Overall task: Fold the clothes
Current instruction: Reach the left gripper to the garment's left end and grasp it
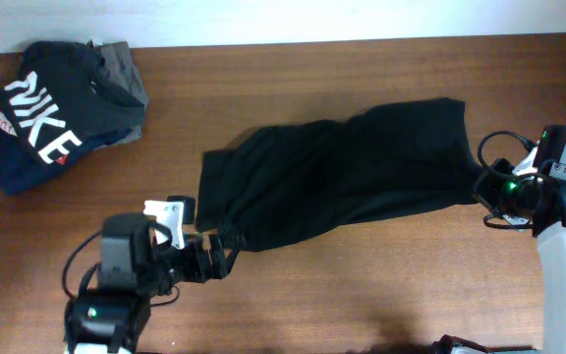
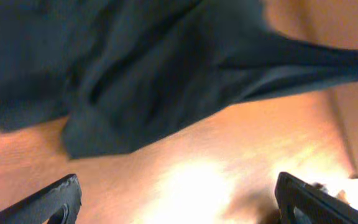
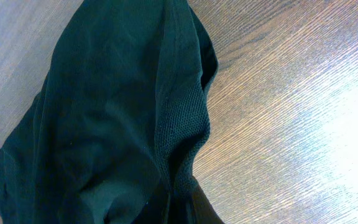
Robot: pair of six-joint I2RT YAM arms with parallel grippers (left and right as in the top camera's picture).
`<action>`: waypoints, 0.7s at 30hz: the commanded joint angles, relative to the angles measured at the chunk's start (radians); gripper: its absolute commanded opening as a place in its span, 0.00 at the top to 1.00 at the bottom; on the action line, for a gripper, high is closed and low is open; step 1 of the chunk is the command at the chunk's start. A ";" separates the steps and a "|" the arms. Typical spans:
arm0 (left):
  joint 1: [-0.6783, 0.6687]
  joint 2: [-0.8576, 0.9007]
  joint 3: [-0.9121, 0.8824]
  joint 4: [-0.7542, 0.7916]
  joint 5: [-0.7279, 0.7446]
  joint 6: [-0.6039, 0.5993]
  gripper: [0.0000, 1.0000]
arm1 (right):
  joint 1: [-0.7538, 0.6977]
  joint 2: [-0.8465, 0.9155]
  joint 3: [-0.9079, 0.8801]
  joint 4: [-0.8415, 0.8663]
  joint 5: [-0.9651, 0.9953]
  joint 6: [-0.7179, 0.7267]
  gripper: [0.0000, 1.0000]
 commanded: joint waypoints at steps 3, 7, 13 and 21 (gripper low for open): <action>-0.042 0.206 0.037 -0.045 -0.114 -0.069 0.01 | -0.002 -0.010 0.016 0.003 -0.002 -0.010 0.94; -0.045 0.396 0.037 0.017 -0.115 -0.106 0.01 | -0.002 -0.010 0.016 0.003 -0.001 -0.010 0.94; -0.045 0.600 0.037 0.168 -0.114 -0.190 0.01 | -0.002 -0.010 0.016 0.005 0.000 -0.018 0.94; -0.069 0.700 0.037 0.280 -0.114 -0.179 0.01 | -0.002 -0.010 0.016 0.011 0.002 -0.033 0.94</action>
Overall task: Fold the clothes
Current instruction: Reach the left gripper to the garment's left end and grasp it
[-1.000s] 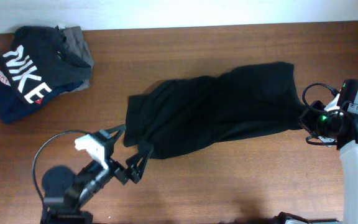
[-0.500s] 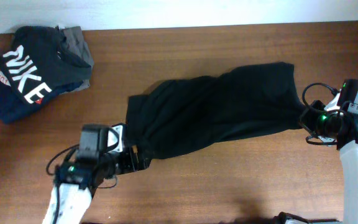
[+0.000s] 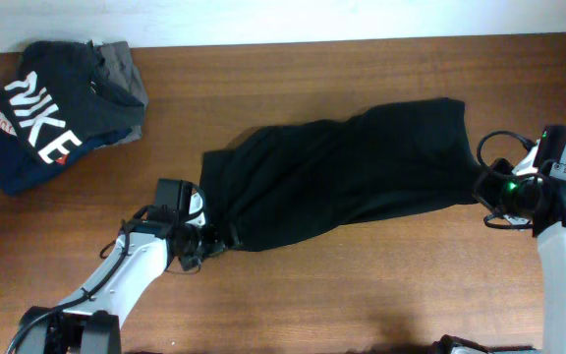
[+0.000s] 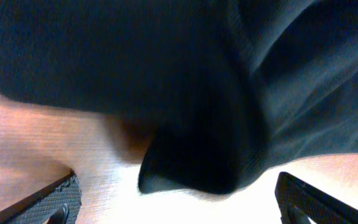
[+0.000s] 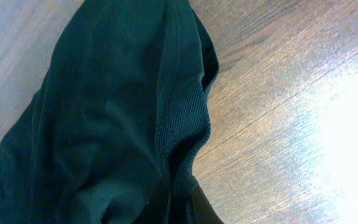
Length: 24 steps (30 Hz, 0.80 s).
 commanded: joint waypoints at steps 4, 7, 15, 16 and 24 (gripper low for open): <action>-0.045 0.014 0.013 0.097 -0.006 -0.002 0.09 | -0.002 -0.010 0.016 0.006 0.002 -0.015 0.94; -0.060 0.014 0.013 0.100 -0.006 -0.003 0.27 | -0.002 -0.010 0.016 0.003 0.002 -0.015 0.94; -0.064 -0.006 0.066 0.061 0.043 0.010 0.99 | -0.002 -0.010 0.016 0.011 0.002 -0.015 0.95; -0.064 -0.018 0.085 0.041 0.043 0.031 0.99 | -0.002 -0.010 0.016 0.014 0.002 -0.015 0.95; -0.064 -0.288 0.396 -0.337 -0.162 0.126 0.99 | -0.002 -0.037 0.071 0.010 -0.110 -0.014 0.96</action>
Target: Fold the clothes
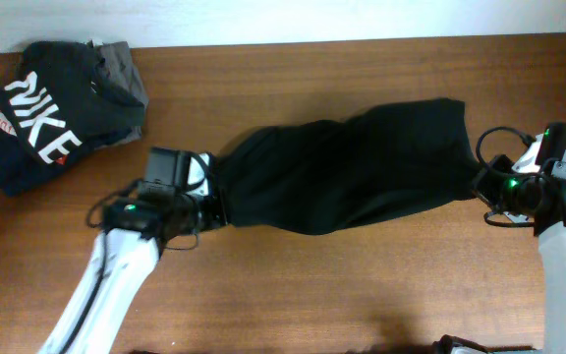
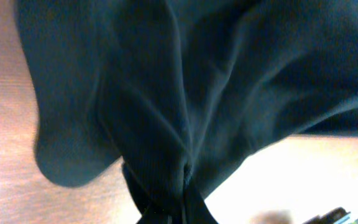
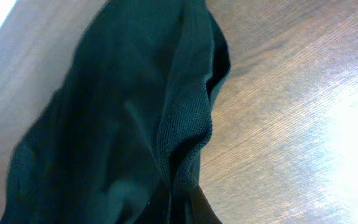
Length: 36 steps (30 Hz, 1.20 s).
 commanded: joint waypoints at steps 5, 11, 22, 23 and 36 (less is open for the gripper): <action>-0.003 -0.237 0.145 -0.067 -0.185 0.037 0.98 | -0.002 -0.067 0.055 0.002 -0.089 -0.009 0.96; -0.003 -0.162 0.145 0.021 -0.386 0.037 0.98 | -0.002 -0.058 0.055 0.108 -0.089 -0.005 0.96; -0.003 0.311 0.145 0.368 -0.400 0.041 0.01 | -0.002 0.216 0.055 0.200 -0.102 -0.037 0.55; -0.003 0.324 0.145 0.354 -0.383 0.042 0.01 | -0.002 0.246 0.055 0.189 -0.122 -0.066 0.51; -0.030 0.275 0.126 -0.045 -0.104 0.076 0.01 | -0.002 0.273 0.055 0.140 -0.127 -0.088 0.15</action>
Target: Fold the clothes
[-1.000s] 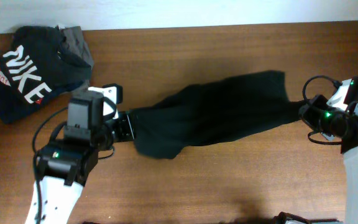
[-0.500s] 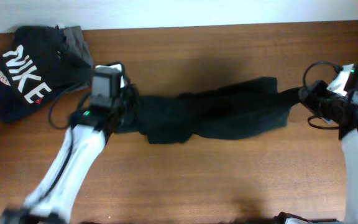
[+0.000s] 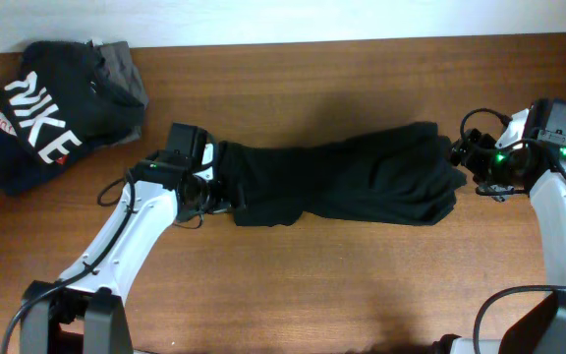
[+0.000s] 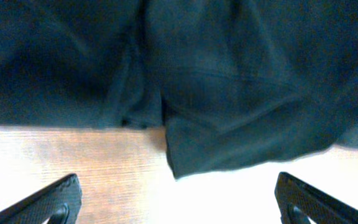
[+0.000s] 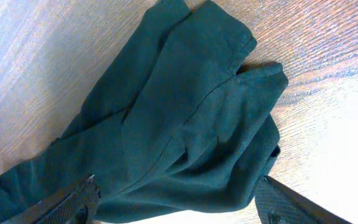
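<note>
A black garment (image 3: pixel 342 187) lies bunched as a long narrow band across the middle of the wooden table (image 3: pixel 312 295). My left gripper (image 3: pixel 216 194) stands open at its left end. In the left wrist view the left gripper (image 4: pixel 176 202) has bare wood between its fingers, and the garment's edge (image 4: pixel 229 143) is just ahead. My right gripper (image 3: pixel 460 160) is open at the right end. From the right wrist, the right gripper (image 5: pixel 179 208) straddles the folded cloth (image 5: pixel 185 124) without pinching it.
A pile of clothes sits at the table's far left corner: a dark shirt with white NIKE lettering (image 3: pixel 42 113) on top and a grey garment (image 3: pixel 121 64) behind it. The table's far edge meets a white wall (image 3: pixel 312 20).
Both grippers were shut on the garment's ends and are now open. The cloth has been let go. It lies as a narrower, shorter band, with its right end further left.
At first the right gripper was shut on the garment's right end, and the left hung open off its near left corner. The left then reached that corner, still open, and later was shut on it. Now both are open and the garment lies doubled lengthwise.
</note>
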Robot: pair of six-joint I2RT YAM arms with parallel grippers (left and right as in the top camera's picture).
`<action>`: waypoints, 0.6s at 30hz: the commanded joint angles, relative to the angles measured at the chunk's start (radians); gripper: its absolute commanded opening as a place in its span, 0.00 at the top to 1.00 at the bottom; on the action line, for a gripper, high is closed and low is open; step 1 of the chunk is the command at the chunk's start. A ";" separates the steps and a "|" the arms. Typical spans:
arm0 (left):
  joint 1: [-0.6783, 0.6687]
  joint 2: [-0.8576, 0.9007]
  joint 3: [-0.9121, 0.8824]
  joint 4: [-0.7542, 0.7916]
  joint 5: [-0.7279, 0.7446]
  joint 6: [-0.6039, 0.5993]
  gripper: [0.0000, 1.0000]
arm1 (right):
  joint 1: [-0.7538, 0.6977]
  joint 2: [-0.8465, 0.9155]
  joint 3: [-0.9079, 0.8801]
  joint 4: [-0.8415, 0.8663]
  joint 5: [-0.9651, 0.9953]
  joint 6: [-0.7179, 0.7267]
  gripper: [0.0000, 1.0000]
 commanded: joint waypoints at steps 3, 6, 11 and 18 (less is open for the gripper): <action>-0.070 -0.018 -0.040 0.008 0.050 0.038 0.02 | -0.002 -0.007 0.011 -0.012 -0.013 -0.013 0.15; -0.112 -0.016 -0.080 0.071 0.050 -0.021 0.04 | -0.002 -0.007 0.011 -0.013 -0.013 -0.013 0.14; -0.120 0.020 -0.085 0.098 0.042 -0.049 0.08 | -0.002 -0.007 0.011 -0.034 -0.012 -0.034 0.12; -0.122 0.146 -0.085 0.128 0.058 -0.057 0.11 | -0.002 -0.007 0.011 -0.035 -0.012 -0.049 0.11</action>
